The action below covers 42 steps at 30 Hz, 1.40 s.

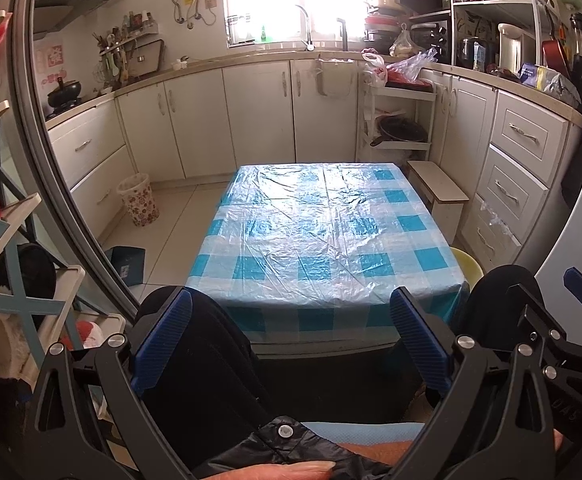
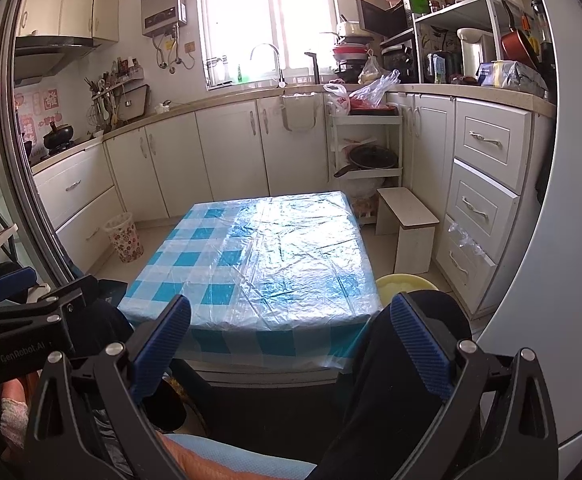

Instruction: Collect trash

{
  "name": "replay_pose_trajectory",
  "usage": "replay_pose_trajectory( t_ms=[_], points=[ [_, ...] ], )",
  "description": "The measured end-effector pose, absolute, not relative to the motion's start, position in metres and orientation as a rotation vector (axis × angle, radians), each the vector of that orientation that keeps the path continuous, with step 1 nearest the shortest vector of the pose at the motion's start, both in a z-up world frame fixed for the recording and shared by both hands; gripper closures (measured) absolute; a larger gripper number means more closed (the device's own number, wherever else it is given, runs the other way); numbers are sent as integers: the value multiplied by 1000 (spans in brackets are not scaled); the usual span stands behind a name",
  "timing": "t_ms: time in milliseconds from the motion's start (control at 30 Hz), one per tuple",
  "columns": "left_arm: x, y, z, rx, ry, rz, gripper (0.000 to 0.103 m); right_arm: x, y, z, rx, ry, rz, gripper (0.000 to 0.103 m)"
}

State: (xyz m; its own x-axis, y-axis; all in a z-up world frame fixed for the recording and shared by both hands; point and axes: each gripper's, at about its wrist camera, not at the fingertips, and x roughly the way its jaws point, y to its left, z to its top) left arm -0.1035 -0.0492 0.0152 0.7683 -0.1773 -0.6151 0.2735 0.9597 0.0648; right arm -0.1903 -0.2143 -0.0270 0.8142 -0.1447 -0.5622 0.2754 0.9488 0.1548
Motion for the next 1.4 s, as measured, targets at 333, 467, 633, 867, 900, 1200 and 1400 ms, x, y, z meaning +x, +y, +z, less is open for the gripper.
replay_pose_trajectory(
  t_ms=[333,467,633,867,900,1200,1400],
  points=[
    [-105,-48,13,153,658,-247,8,-192,-215,-28,233,584,-224,7],
    [-105,-48,13,153,658,-247,8,-192,-215,-28,235,585,-224,7],
    [-105,-48,12,154,660,-247,8,-192,-216,-30,237,590,-221,7],
    [-107,-46,6,158,671,-245,8,-191,-217,-33,239,598,-218,7],
    [-105,-46,6,158,672,-244,8,-191,-217,-34,239,599,-218,7],
    [-98,-45,0,157,674,-195,8,-185,-217,-41,236,624,-210,7],
    [-73,-45,-12,156,735,-201,8,-169,-221,-48,208,626,-200,7]
  ],
)
